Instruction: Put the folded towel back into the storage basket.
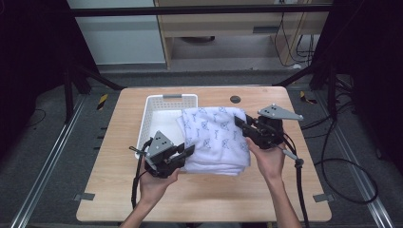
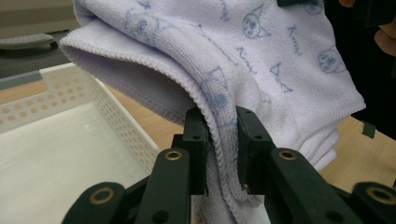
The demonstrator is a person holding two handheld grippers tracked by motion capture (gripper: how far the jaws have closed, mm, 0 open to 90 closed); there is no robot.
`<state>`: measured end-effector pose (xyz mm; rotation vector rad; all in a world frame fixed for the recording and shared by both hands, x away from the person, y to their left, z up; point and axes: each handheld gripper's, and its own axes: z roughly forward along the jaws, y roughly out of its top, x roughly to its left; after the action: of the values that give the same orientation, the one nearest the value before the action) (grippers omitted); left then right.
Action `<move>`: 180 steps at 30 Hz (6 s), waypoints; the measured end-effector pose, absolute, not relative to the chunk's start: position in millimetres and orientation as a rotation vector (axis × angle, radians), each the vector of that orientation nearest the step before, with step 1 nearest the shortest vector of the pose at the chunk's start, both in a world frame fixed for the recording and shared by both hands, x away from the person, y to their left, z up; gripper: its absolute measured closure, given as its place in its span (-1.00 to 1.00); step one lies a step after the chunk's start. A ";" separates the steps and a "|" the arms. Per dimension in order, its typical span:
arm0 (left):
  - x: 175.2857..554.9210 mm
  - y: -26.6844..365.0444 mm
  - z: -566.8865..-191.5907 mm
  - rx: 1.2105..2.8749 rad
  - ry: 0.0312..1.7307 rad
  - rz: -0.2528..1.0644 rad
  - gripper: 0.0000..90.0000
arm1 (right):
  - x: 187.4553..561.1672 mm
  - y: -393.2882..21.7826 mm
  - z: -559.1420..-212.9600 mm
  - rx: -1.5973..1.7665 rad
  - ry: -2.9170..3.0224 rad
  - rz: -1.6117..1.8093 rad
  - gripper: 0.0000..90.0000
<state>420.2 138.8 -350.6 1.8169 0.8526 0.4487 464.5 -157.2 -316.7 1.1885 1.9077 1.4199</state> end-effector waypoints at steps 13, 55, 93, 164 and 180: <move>432.2 168.9 -343.6 1.757 0.875 0.451 0.67 | 482.4 -128.5 -302.1 1.168 1.913 1.423 0.60; 483.3 250.3 -350.3 1.673 1.115 0.542 0.68 | 554.1 -27.4 -317.8 1.114 1.921 1.472 0.60; 509.3 260.3 -393.2 1.772 1.236 0.517 0.68 | 585.4 1.8 -371.1 1.170 2.024 1.353 0.58; 498.7 270.1 -388.8 1.719 1.222 0.592 0.18 | 563.7 -29.7 -379.9 1.125 2.002 1.262 -0.29; 481.8 266.2 -400.9 1.794 1.147 0.639 -0.33 | 509.4 -108.1 -379.5 1.110 2.018 1.247 -0.65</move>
<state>481.8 266.2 -400.9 1.7943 1.1475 0.6390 509.4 -108.1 -379.5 1.1098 2.0177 1.2473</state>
